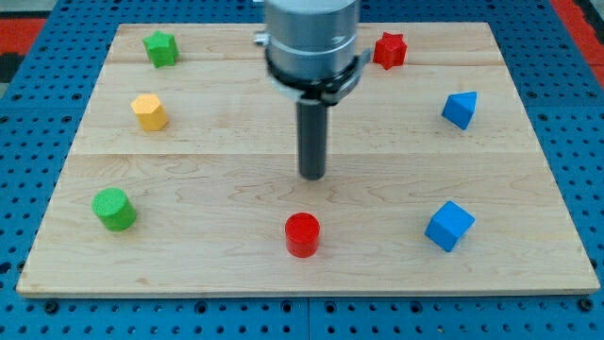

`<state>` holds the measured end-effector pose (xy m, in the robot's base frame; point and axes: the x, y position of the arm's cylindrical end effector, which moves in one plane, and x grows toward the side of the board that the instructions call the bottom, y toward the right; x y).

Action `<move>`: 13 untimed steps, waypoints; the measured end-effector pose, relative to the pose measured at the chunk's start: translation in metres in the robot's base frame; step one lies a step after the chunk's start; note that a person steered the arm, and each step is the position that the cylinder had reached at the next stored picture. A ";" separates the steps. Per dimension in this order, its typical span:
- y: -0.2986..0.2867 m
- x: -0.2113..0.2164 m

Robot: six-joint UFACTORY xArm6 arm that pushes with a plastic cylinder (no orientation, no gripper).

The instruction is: Place the blue triangle diagonally to the red circle

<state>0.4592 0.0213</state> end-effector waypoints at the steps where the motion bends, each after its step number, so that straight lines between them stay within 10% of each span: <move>1: 0.032 -0.044; 4: 0.129 -0.145; 6: 0.222 -0.117; 10: 0.001 -0.031; 13: 0.035 -0.088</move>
<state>0.3711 0.0559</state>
